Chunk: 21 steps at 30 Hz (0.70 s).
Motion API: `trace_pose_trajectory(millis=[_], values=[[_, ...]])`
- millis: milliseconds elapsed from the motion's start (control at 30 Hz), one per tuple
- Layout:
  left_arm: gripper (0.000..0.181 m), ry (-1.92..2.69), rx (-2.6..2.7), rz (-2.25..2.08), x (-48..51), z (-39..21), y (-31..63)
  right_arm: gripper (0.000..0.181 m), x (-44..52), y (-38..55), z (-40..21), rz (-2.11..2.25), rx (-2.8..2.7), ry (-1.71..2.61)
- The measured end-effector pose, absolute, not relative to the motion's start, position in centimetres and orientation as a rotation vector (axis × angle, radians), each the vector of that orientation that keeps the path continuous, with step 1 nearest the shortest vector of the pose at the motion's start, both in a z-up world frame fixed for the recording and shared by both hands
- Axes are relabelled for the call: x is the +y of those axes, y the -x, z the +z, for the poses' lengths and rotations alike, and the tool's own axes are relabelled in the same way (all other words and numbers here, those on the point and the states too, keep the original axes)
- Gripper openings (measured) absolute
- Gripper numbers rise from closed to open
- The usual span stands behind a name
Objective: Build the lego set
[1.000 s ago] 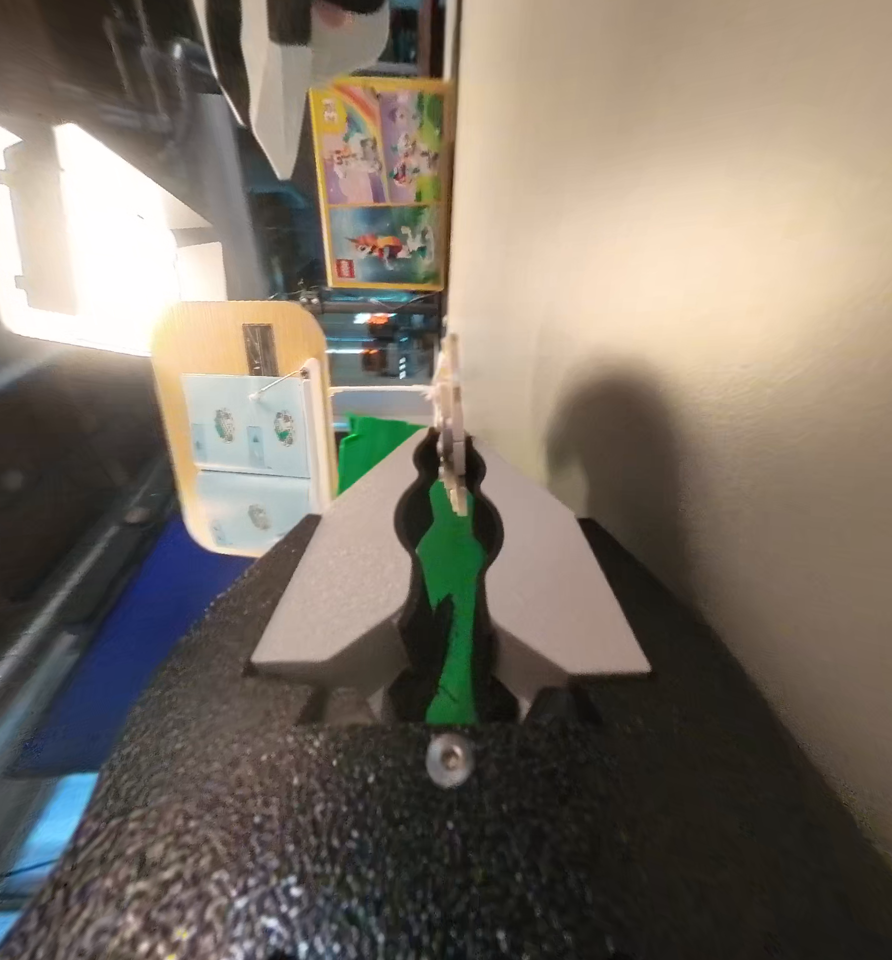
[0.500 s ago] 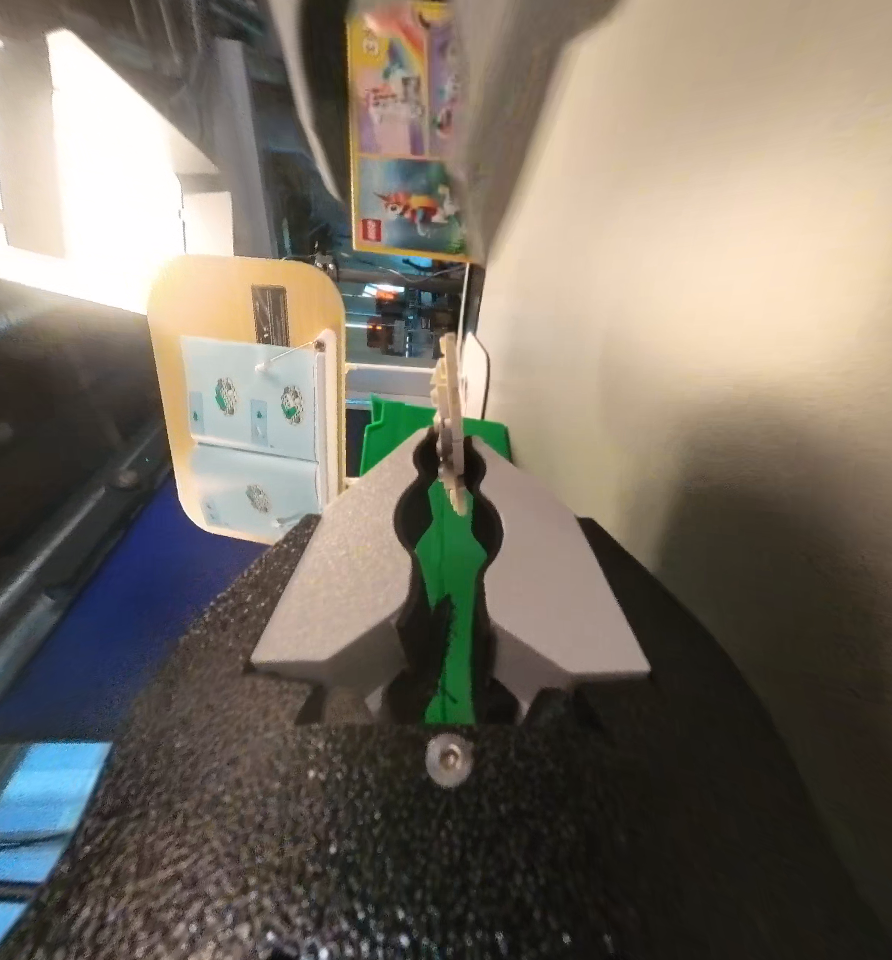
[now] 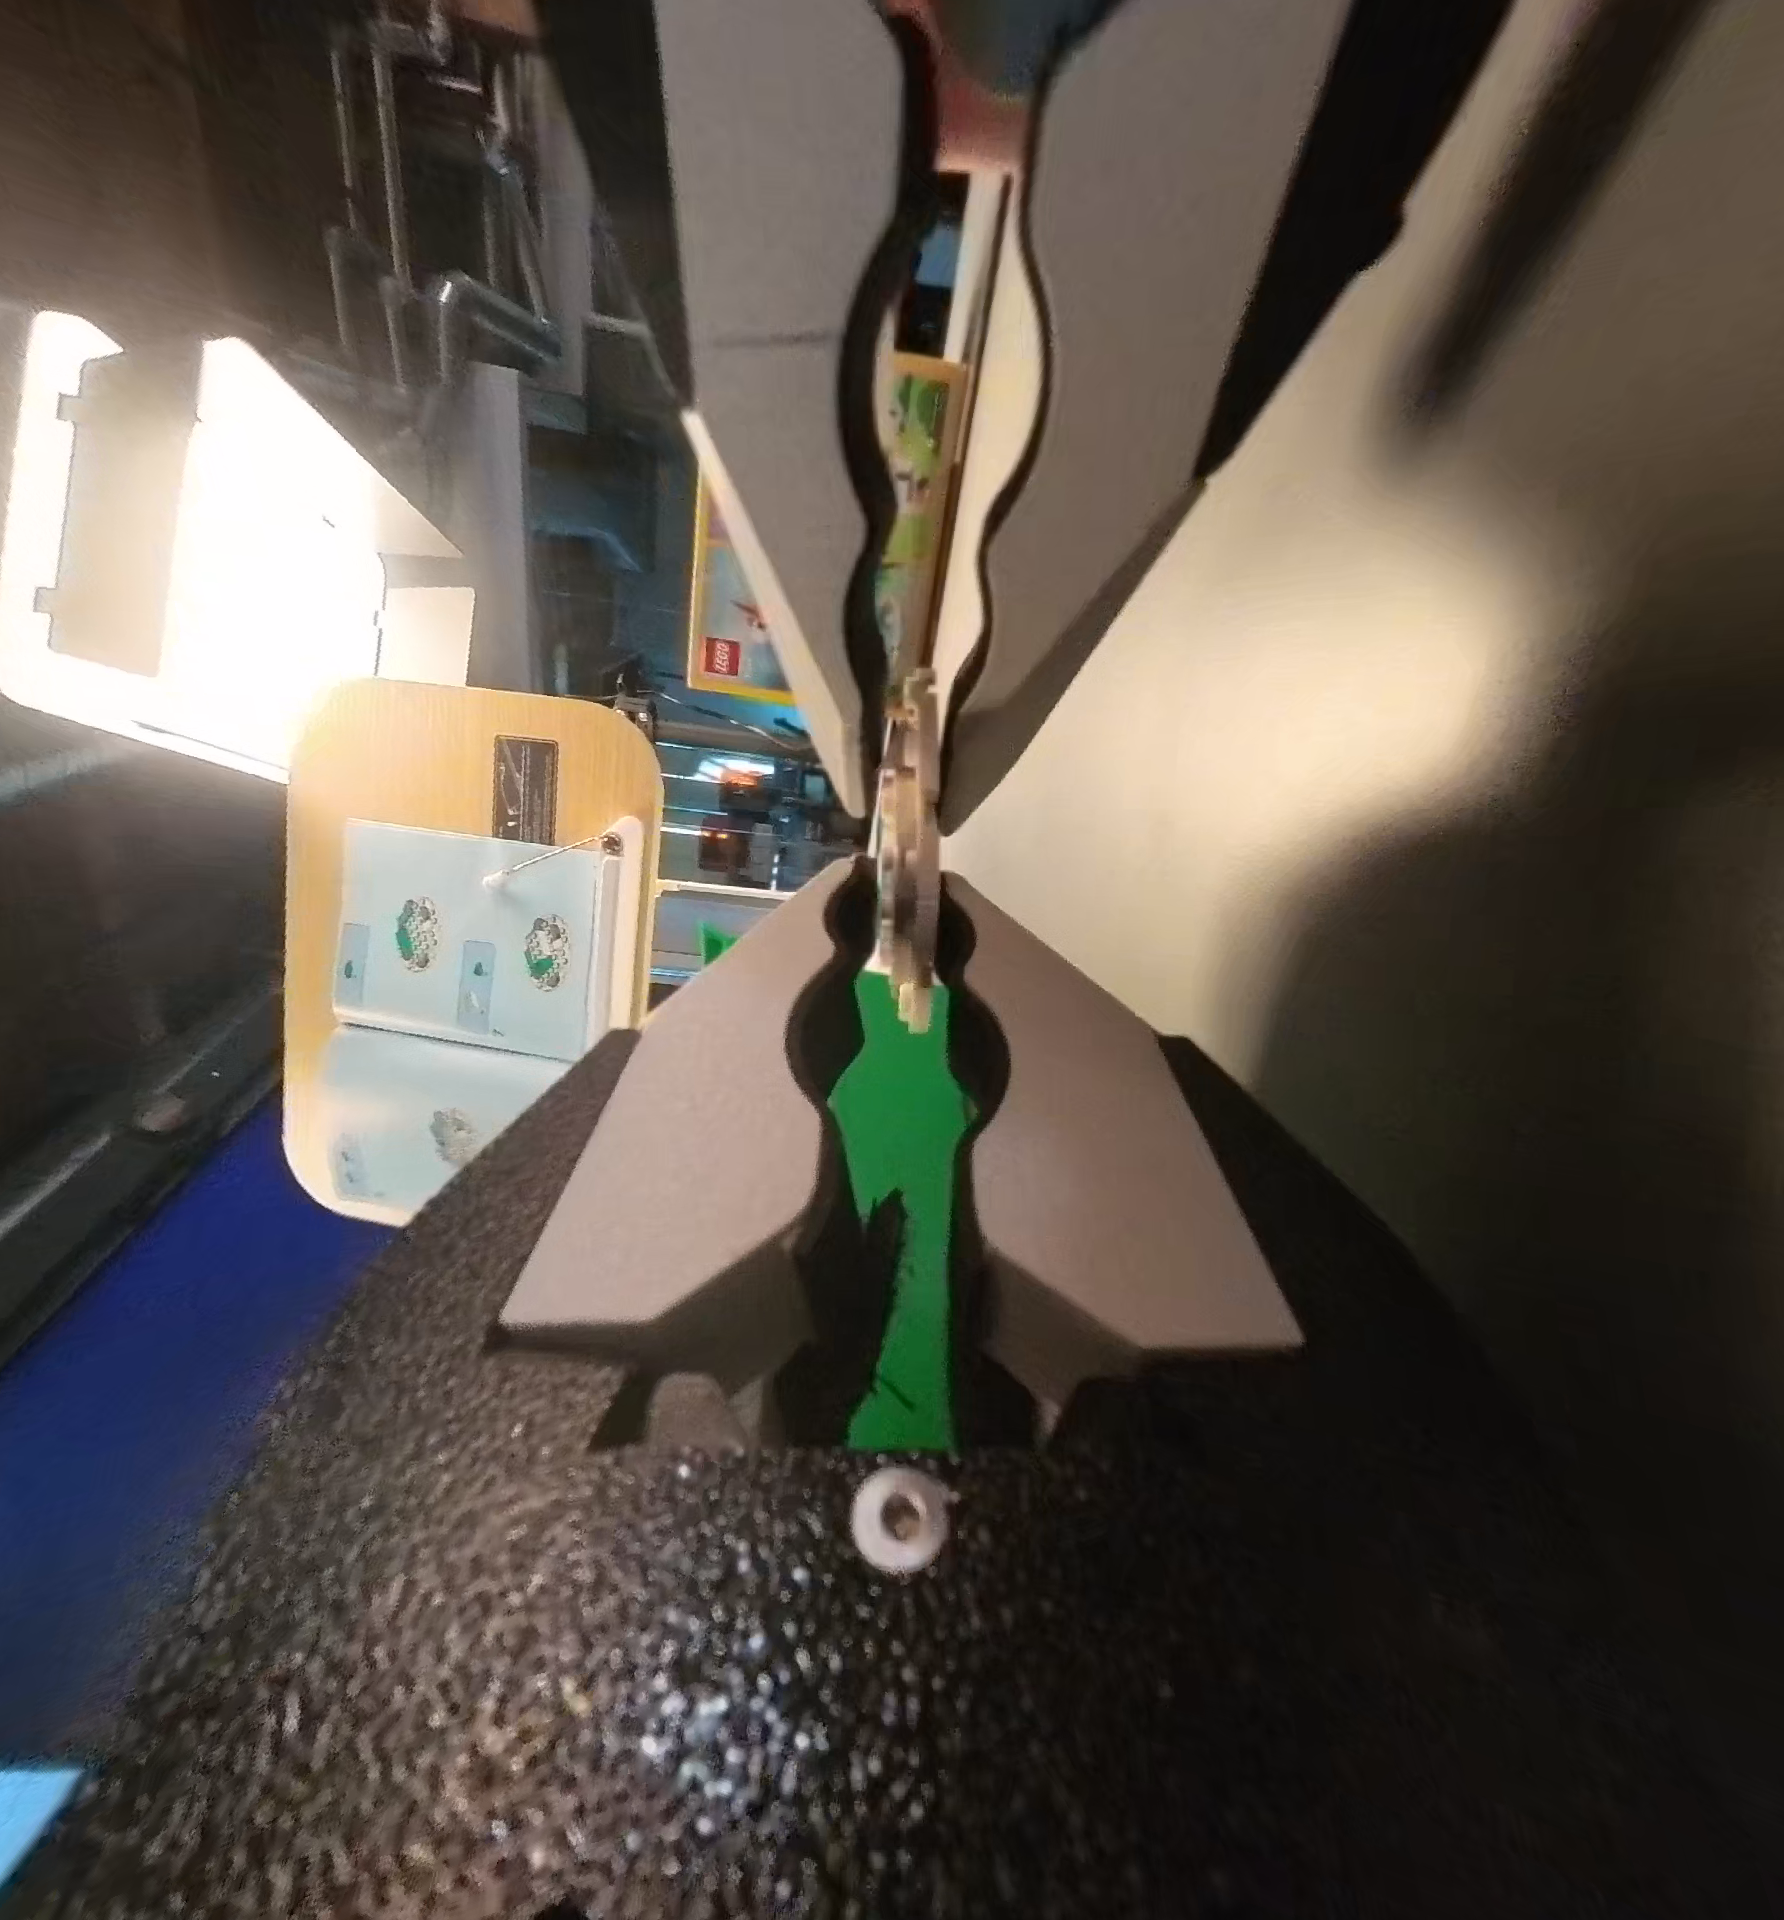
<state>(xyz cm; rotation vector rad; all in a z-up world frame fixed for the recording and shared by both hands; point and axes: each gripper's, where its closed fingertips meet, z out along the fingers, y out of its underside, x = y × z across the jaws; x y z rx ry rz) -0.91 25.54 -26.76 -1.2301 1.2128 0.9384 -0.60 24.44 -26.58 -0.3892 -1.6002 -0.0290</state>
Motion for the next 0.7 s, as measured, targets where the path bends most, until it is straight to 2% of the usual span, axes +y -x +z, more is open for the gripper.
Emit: trace_pose_trajectory(millis=[33,100,233,367,567,700], values=[[0.013,1.242,1.189,0.899,25.4,-26.6,0.7,0.010,24.6,0.5,-26.6,-0.047,-1.597,0.388],[0.046,1.276,1.167,0.748,24.6,-26.3,-0.2,0.010,25.1,0.1,-26.5,-0.064,-1.588,0.410],[0.053,1.371,1.052,0.541,22.5,-24.9,0.3,0.009,26.4,-0.7,-26.0,-0.065,-1.545,0.475],[0.060,1.396,0.824,0.367,19.1,-20.8,3.2,0.009,27.4,-1.3,-25.3,-0.061,-1.491,0.523],[0.049,1.432,0.379,0.432,15.3,-14.8,14.5,0.009,28.2,-1.6,-24.6,-0.059,-1.438,0.551],[0.037,1.506,0.200,0.585,14.2,-13.8,22.6,0.009,29.0,-1.0,-25.0,-0.054,-1.445,0.577]])
